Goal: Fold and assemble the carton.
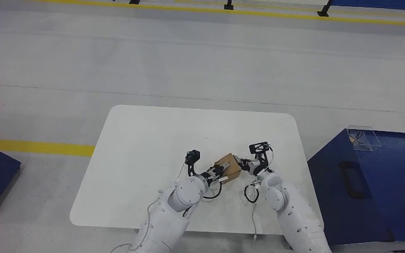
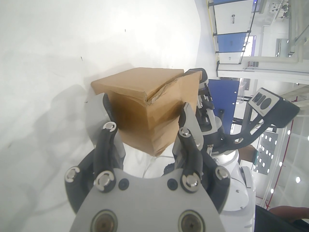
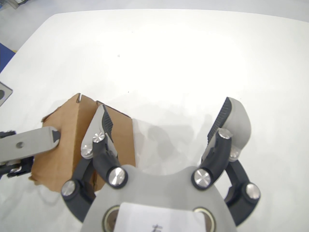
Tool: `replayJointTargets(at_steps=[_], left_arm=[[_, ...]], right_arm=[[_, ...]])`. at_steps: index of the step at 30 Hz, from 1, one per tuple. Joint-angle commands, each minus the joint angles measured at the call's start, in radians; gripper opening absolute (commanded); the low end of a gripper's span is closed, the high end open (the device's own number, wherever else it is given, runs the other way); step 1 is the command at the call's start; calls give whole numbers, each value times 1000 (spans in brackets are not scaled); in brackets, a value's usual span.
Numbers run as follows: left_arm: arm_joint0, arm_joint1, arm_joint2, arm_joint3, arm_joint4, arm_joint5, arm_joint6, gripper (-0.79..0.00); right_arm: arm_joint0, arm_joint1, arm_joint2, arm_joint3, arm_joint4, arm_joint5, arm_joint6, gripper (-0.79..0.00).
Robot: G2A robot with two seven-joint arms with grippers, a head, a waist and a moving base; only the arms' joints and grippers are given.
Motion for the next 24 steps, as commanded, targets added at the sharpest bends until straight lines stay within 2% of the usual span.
replayJointTargets(at_steps=[1, 12, 24], left_arm=[[-1, 0, 1, 0, -1, 0, -1, -317], [-5, 2, 6, 3, -6, 0, -1, -308], [6, 7, 7, -18, 1, 9, -1, -296]], right_arm=[[-8, 2, 1, -10, -5, -9, 13, 0], [4, 4, 24, -2, 47, 13, 26, 0], [41, 18, 50, 28, 141, -125, 181, 0]])
